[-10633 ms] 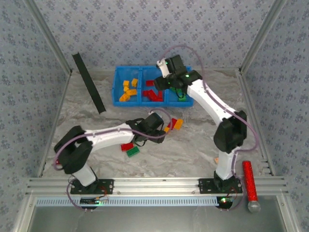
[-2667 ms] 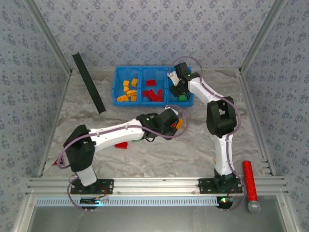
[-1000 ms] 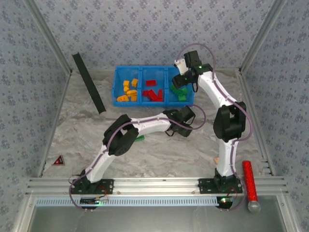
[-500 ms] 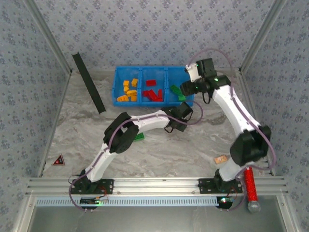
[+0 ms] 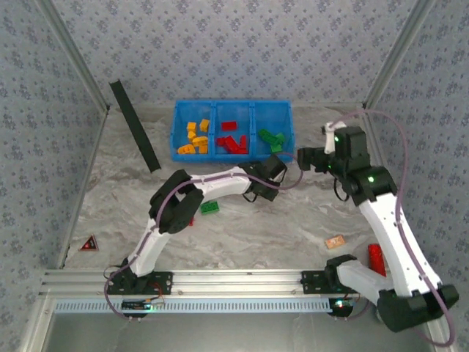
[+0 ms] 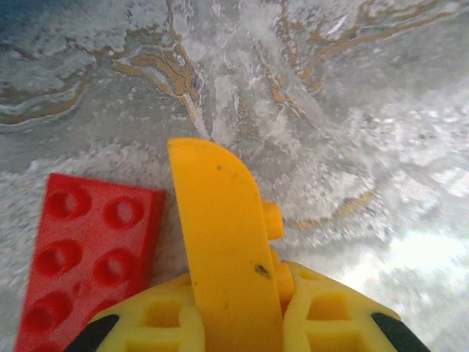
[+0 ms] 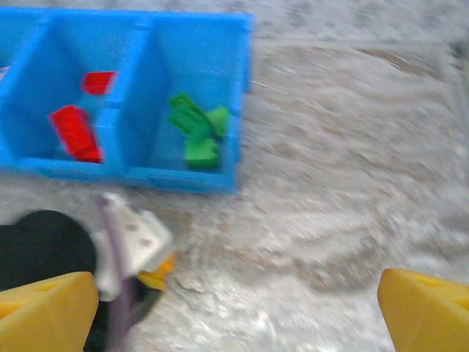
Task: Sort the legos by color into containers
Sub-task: Pick up the lego from the center of the table, then place the lego in the container.
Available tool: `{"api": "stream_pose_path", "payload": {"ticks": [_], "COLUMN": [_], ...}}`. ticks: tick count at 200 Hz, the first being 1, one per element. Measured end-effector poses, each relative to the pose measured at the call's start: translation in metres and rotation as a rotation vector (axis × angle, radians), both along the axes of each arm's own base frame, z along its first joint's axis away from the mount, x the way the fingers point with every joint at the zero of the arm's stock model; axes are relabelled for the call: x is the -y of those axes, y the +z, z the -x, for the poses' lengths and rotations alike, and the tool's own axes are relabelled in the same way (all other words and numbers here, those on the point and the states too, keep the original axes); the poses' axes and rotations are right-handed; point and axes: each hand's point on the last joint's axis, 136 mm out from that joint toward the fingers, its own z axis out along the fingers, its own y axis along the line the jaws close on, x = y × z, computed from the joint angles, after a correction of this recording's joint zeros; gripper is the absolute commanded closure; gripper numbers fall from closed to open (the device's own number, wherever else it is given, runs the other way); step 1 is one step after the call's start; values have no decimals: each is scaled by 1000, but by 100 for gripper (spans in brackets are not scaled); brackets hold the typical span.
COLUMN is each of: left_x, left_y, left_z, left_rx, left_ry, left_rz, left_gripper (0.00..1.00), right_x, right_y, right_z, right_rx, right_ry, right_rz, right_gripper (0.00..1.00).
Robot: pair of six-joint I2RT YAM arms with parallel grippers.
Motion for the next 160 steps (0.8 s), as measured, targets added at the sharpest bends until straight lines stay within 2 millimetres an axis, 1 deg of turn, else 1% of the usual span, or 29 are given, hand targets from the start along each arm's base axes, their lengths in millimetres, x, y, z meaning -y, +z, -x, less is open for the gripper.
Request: {"api": "stream_pose_path", "payload": {"ticks": [13,23,31,47,63,73,81,91,102,133,144,160], "left_x": [-3,-6,-9,-20,-39,-53,-69,-89,-112,-171,-189,-210], "left_y": [21,44,63,105,146,163,175,182,184,171,168,167], "left_z": [1,0,-2,-7,-16,-24,-32,-42,-53,-87,-96,-109], "left_rx": [21,47,72,128,188,218,243,261,272,272,267,269], "left_ry": [-13,-17,-19,-11,18,43,74,115,163,301,342,394], "left_rz": [21,48,72,127,177,196,202,201,191,140,126,119], "left_gripper": [91,91,91,91,90,91,91,91,91,91,91,91], "right_x": [24,36,42,45,44,43,42,41,37,26,20,10], "right_y": [-8,-13,-16,-20,-24,-27,-30,-34,-42,-76,-87,-101], "right_z": [11,17,21,26,27,28,29,29,30,39,42,46], "right_rx": [1,5,8,9,-1,-15,-24,-32,-47,-124,-152,-192], "right_ry": [-122,-184,-215,-252,-270,-275,-278,-278,-270,-255,-244,-218], "right_rz": [-21,-37,-51,-82,-120,-141,-155,-169,-191,-245,-247,-246], "right_gripper": [0,0,0,0,0,0,0,0,0,0,0,1]}}
